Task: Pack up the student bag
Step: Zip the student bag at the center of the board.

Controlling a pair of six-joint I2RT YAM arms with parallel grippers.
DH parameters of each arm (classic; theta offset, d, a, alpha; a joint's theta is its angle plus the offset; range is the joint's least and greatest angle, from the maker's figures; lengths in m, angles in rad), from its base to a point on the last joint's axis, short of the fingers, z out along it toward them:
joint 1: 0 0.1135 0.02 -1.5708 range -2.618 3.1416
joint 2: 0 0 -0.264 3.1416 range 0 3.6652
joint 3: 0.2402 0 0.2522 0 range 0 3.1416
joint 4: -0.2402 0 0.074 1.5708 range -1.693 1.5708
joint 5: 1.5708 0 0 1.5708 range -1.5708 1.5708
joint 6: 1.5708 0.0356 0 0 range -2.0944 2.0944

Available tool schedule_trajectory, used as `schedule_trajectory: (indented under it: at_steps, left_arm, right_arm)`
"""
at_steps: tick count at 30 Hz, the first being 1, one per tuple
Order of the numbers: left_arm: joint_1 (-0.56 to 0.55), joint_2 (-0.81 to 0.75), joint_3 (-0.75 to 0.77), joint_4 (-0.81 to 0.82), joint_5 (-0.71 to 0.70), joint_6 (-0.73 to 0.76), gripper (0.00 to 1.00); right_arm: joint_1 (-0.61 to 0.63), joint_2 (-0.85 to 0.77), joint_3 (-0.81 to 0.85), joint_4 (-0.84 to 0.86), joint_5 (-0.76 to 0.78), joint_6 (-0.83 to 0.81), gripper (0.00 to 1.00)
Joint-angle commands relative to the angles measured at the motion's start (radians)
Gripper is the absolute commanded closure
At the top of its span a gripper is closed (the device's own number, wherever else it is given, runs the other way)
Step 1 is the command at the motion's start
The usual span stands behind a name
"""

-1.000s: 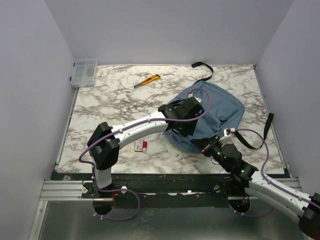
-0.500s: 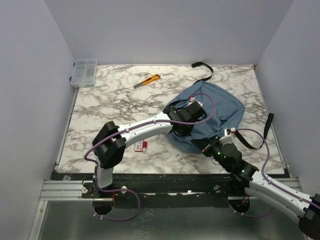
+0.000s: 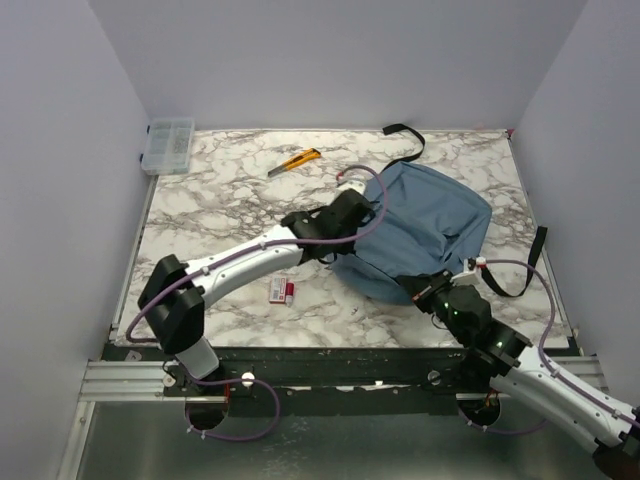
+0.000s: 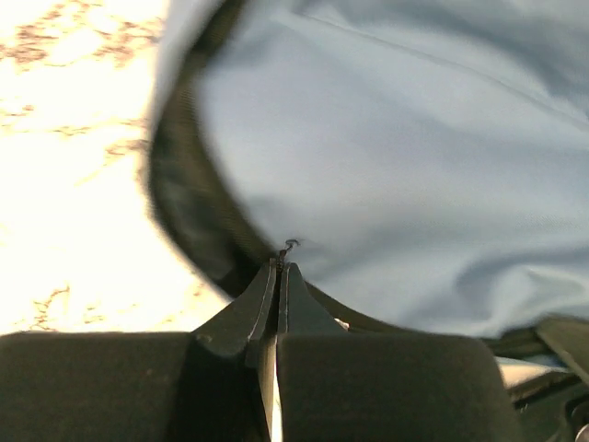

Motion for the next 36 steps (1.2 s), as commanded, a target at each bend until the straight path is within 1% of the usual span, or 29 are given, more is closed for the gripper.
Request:
schedule_trajectory:
  at_steps: [1,2,4,5,8,9,10,11,12,13,14,15,16,19,21,24,27,28,31,32,34,36]
  left_arm:
    - [0.184,-0.127,-0.145,0.151,0.086,-0.064,1.00]
    - [0.225,-0.136,-0.164,0.186,0.172,-0.060,1.00]
    - [0.273,-0.127,-0.167,0.222,0.315,-0.046,1.00]
    - [0.287,-0.119,-0.162,0.236,0.401,-0.040,1.00]
    - [0.296,-0.105,-0.169,0.291,0.565,-0.050,1.00]
    - [0.296,-0.101,-0.174,0.309,0.619,-0.061,1.00]
    - [0.297,-0.098,-0.178,0.321,0.652,-0.076,1.00]
    - [0.298,-0.094,-0.182,0.332,0.683,-0.093,1.00]
    - [0.298,-0.091,-0.186,0.343,0.707,-0.102,1.00]
    - [0.300,-0.088,-0.186,0.346,0.721,-0.109,1.00]
    - [0.301,-0.087,-0.184,0.347,0.732,-0.117,1.00]
    - [0.302,-0.086,-0.184,0.348,0.741,-0.120,1.00]
    - [0.304,-0.085,-0.182,0.348,0.754,-0.123,1.00]
    - [0.310,-0.087,-0.183,0.351,0.786,-0.133,1.00]
    - [0.310,-0.090,-0.189,0.360,0.805,-0.140,1.00]
    - [0.312,-0.094,-0.193,0.365,0.821,-0.143,1.00]
    - [0.313,-0.099,-0.198,0.365,0.828,-0.147,1.00]
    - [0.313,-0.099,-0.198,0.366,0.834,-0.148,1.00]
    - [0.314,-0.098,-0.195,0.370,0.843,-0.154,1.00]
    - [0.313,-0.096,-0.192,0.373,0.845,-0.156,1.00]
    - [0.316,-0.094,-0.190,0.377,0.851,-0.165,1.00]
    - [0.321,-0.090,-0.189,0.380,0.865,-0.177,1.00]
  right_arm:
    - [0.000,-0.109,0.069,-0.262,0.192,0.037,0.99]
    - [0.000,-0.134,0.076,-0.286,0.205,0.036,0.99]
    - [0.000,-0.173,0.087,-0.323,0.231,0.020,0.99]
    - [0.000,-0.183,0.095,-0.331,0.233,-0.004,0.99]
    - [0.000,-0.175,0.147,-0.368,0.228,-0.068,0.99]
    - [0.000,-0.158,0.178,-0.384,0.220,-0.097,0.95]
    - [0.000,-0.139,0.207,-0.408,0.210,-0.125,0.83]
    - [0.000,-0.109,0.250,-0.437,0.201,-0.153,0.74]
    - [0.000,-0.077,0.295,-0.493,0.196,-0.165,0.62]
    - [0.000,-0.037,0.353,-0.548,0.188,-0.167,0.54]
    - [0.000,0.002,0.402,-0.613,0.176,-0.140,0.44]
    - [0.000,0.027,0.440,-0.629,0.140,-0.141,0.37]
    - [0.000,0.048,0.467,-0.619,0.104,-0.175,0.34]
    - [0.000,0.106,0.563,-0.619,0.029,-0.250,0.17]
    - [0.000,0.190,0.646,-0.625,-0.005,-0.370,0.10]
    - [0.000,0.365,0.808,-0.722,-0.021,-0.520,0.06]
    - [0.000,0.537,0.925,-0.808,-0.118,-0.682,0.05]
    - [0.000,0.575,0.939,-0.803,-0.149,-0.721,0.05]
    - [0.000,0.661,0.916,-0.672,-0.273,-0.888,0.08]
    - [0.001,0.678,0.895,-0.607,-0.288,-0.939,0.12]
    - [0.006,0.701,0.857,-0.499,-0.295,-1.012,0.19]
    - [0.019,0.706,0.806,-0.388,-0.264,-1.056,0.22]
